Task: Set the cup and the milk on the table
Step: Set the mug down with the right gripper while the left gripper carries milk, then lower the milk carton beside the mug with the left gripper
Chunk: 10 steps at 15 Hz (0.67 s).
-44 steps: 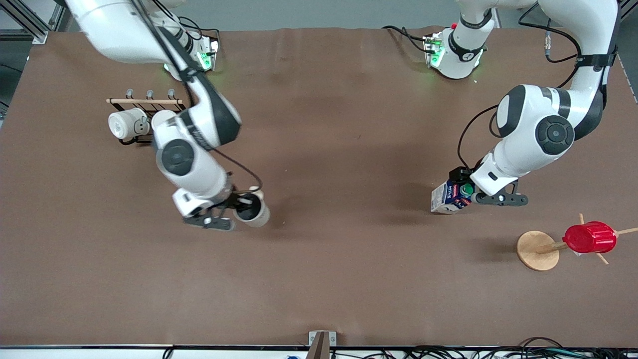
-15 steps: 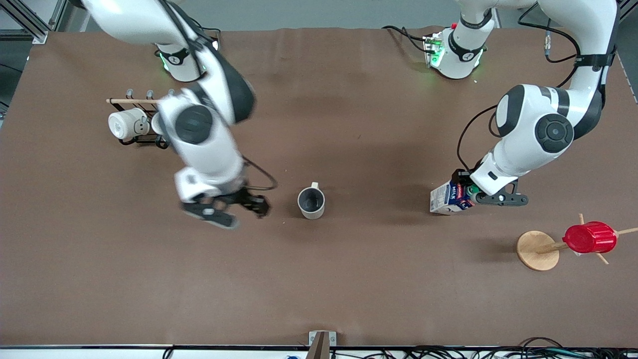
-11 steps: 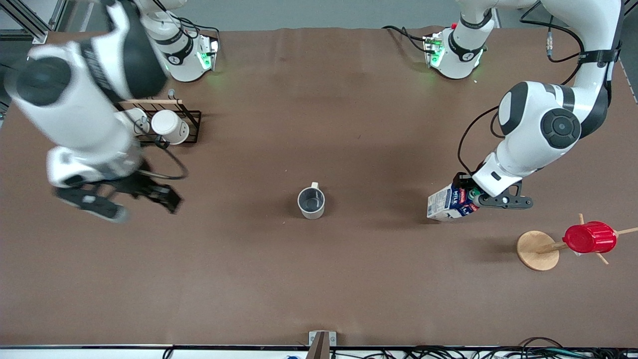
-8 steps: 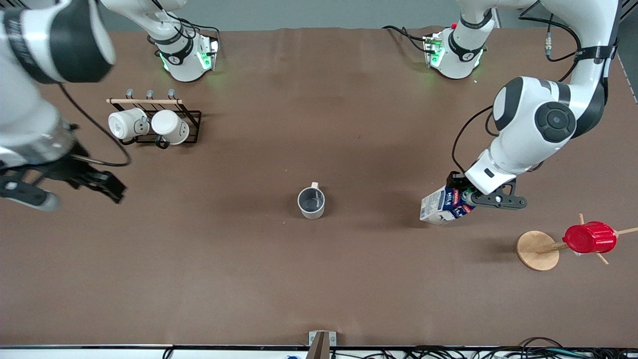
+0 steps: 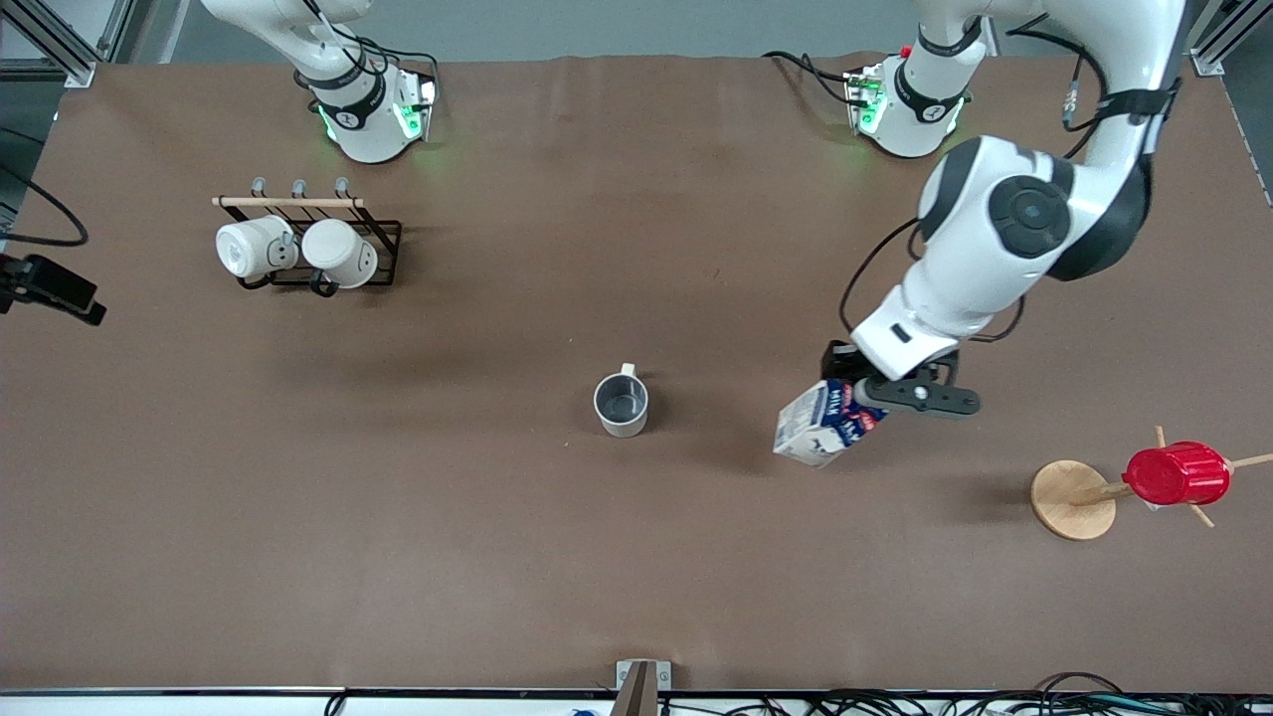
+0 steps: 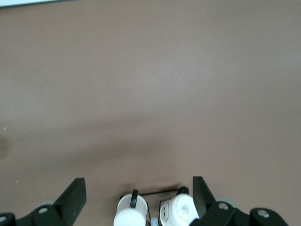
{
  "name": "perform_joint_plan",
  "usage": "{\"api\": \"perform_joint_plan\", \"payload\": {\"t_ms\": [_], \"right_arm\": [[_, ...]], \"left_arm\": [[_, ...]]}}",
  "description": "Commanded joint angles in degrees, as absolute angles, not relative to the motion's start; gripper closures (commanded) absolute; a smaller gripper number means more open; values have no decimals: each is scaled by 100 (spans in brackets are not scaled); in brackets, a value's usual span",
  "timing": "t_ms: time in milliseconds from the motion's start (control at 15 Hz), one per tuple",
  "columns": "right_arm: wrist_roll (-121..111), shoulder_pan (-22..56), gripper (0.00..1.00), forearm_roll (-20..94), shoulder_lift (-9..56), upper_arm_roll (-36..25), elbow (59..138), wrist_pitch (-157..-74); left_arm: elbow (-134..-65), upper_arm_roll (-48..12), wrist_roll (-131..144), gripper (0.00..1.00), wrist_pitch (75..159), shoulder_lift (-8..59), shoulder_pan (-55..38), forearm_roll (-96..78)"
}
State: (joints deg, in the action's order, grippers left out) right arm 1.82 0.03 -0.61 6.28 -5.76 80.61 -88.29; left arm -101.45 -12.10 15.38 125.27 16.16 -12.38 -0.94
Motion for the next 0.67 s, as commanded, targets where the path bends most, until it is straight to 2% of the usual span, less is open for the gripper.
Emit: {"api": "perform_joint_plan", "payload": {"t_ms": [0,267,600], "right_arm": [[-253,-386,0,202,378,-369,8341,-8798],[-290,-237,0,132,387,-492,8323,-8842],[-308,-237,0,79,378,-475,8279,-8815]], "left_arm": [[-9354,-1178,2247,94,12262,2266,-1729,86],[-8124,-1187,3277,93,11401,3215,-2328,729],[-7437,-1073,3875,93,11294,3901,-2838,729]]}}
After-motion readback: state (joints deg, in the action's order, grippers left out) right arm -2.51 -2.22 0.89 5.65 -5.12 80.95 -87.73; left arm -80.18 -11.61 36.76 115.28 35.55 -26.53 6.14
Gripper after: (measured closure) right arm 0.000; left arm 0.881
